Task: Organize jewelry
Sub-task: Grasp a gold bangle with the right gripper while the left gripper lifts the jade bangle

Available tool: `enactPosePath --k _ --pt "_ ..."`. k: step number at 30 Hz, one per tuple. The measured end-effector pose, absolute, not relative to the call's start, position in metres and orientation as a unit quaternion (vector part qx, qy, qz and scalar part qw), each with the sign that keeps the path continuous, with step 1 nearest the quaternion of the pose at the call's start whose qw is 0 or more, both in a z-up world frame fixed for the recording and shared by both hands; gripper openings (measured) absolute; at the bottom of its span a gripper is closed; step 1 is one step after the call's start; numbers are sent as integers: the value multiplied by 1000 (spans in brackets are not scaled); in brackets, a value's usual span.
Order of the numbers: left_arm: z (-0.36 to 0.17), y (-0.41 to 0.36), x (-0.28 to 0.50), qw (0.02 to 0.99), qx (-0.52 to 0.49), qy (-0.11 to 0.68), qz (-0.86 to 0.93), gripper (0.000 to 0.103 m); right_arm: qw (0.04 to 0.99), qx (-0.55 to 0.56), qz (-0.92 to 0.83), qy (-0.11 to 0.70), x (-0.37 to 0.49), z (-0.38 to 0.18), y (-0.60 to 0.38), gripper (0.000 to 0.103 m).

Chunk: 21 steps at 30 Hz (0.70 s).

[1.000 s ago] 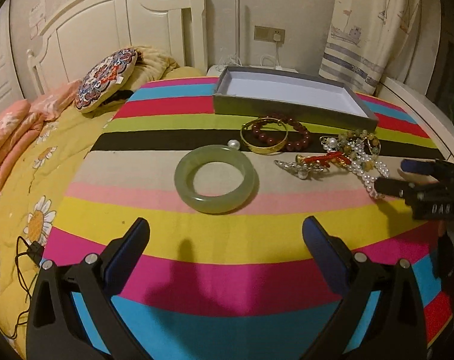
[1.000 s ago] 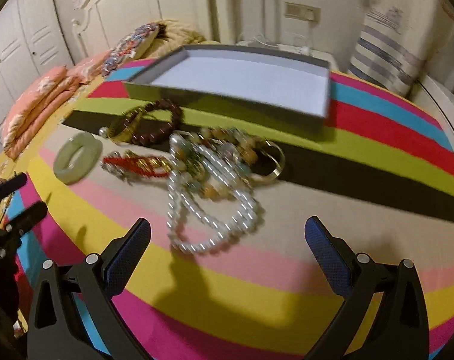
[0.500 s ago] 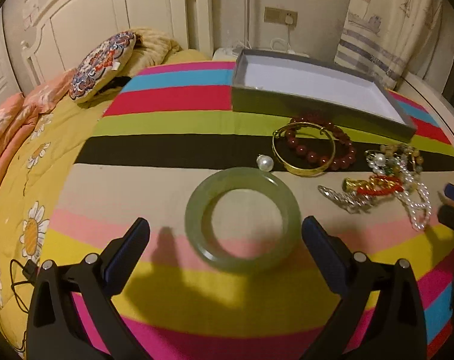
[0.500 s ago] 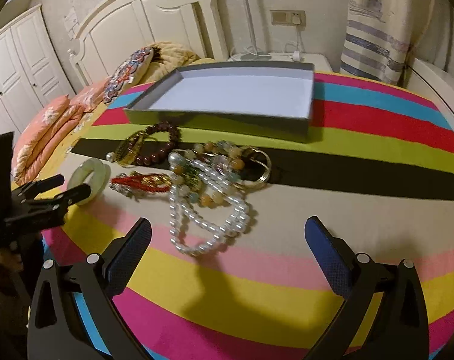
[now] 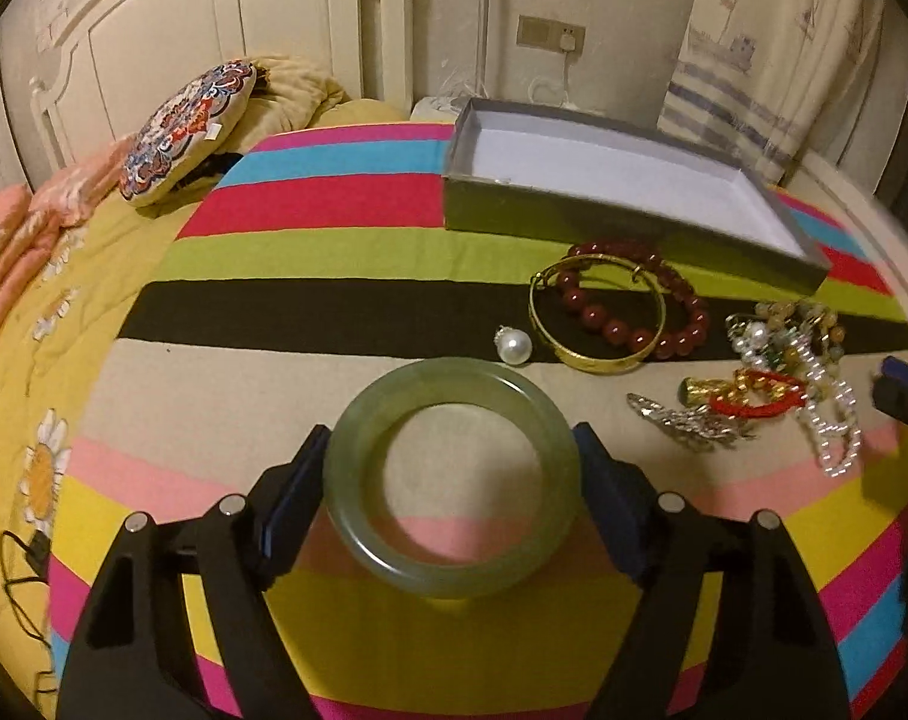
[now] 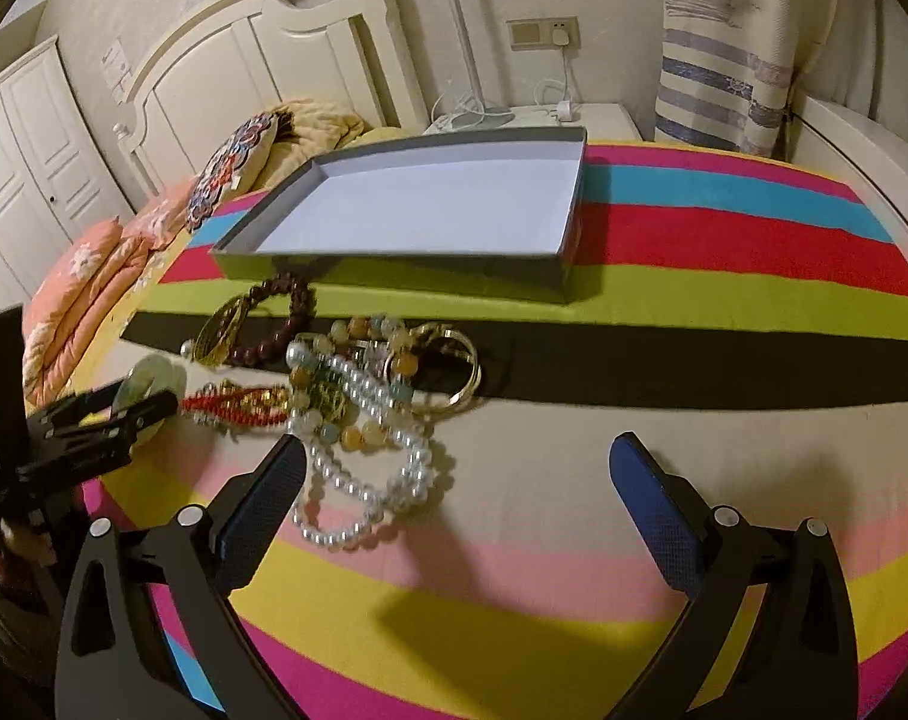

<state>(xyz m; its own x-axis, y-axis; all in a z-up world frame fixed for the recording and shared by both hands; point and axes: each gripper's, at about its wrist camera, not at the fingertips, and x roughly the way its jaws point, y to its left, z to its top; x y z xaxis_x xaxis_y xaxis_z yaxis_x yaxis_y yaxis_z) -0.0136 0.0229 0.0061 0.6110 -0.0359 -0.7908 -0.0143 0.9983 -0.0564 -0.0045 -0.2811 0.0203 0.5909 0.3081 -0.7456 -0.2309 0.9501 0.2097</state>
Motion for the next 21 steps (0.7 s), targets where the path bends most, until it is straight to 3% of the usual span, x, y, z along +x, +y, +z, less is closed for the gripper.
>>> enactPosePath --k 7,13,18,21 --pt "17 45 -42 907 -84 413 15 78 897 9 208 390 4 50 -235 89" --pt "20 61 -74 910 -88 403 44 78 874 -40 271 401 21 49 -169 77" --pt "18 74 -82 909 -110 401 40 78 851 -43 285 438 48 35 -137 47" --pt "16 71 -81 908 -108 404 27 78 840 -20 285 462 65 29 -136 38"
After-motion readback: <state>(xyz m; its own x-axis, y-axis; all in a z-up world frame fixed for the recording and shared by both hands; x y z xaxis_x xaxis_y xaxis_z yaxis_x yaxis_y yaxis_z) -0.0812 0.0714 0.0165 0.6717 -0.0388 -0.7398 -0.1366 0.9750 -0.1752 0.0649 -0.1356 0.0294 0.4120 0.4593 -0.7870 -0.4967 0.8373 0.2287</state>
